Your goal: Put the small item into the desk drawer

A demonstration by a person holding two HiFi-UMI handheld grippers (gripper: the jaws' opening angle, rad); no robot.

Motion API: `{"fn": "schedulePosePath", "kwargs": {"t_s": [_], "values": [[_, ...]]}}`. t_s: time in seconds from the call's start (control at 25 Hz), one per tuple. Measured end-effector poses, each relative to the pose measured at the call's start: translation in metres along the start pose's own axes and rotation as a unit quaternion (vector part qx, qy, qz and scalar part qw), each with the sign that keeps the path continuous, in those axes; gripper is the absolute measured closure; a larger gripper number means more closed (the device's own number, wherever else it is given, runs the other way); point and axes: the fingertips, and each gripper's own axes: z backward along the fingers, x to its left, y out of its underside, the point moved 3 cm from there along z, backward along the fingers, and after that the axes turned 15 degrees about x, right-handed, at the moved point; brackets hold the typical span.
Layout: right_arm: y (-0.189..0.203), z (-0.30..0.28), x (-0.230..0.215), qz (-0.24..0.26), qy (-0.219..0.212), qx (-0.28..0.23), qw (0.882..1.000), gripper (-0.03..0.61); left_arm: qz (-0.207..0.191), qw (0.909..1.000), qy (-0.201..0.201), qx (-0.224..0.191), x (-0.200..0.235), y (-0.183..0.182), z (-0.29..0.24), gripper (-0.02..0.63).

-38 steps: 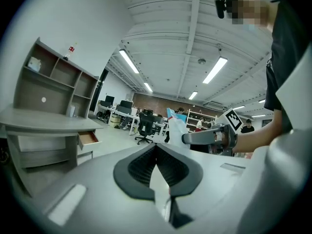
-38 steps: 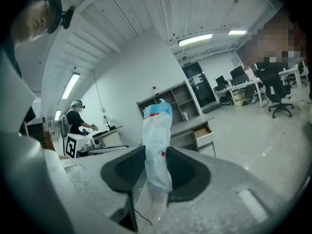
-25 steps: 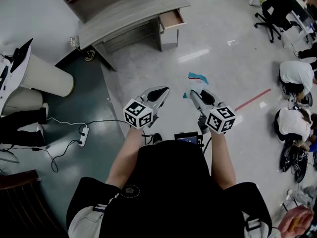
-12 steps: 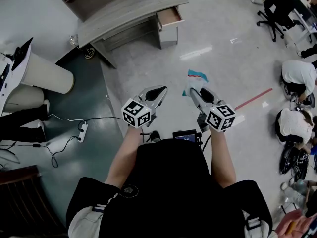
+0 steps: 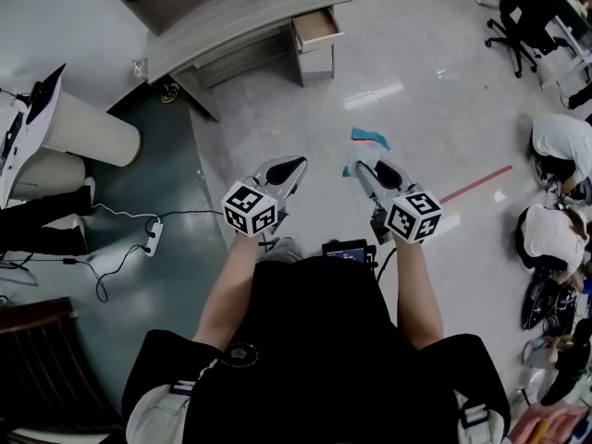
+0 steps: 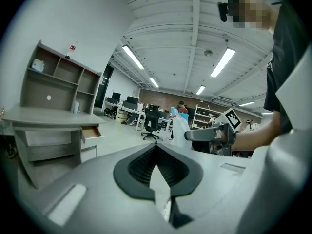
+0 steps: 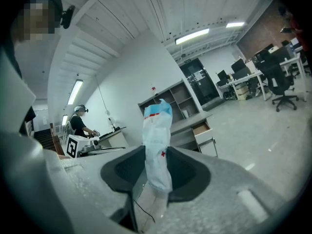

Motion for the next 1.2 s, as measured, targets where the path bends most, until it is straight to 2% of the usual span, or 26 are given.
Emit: {"fn": "schedulePosePath", "kwargs": {"t_s": [0.6, 0.84, 1.2], "values": [[0.005, -0.003, -0.009, -0.019, 0.019, -0.003, 1.000, 0.436, 0.017, 0.9998, -0.001, -0.007, 0.018, 0.003, -0.004, 0.612], [-0.007, -0.001, -0.024, -0.022, 0.037, -0.007, 0.999, 0.436, 0.014, 0.9998, 0.014, -0.007, 0.025, -0.009, -0.024, 0.612], [-0.029, -0.034, -0.027, -0.020, 0.050, -0.001, 0.999, 0.436, 0.017, 0.9994, 0.031, -0.004, 0.064, -0.021, -0.035, 0.612]]}}
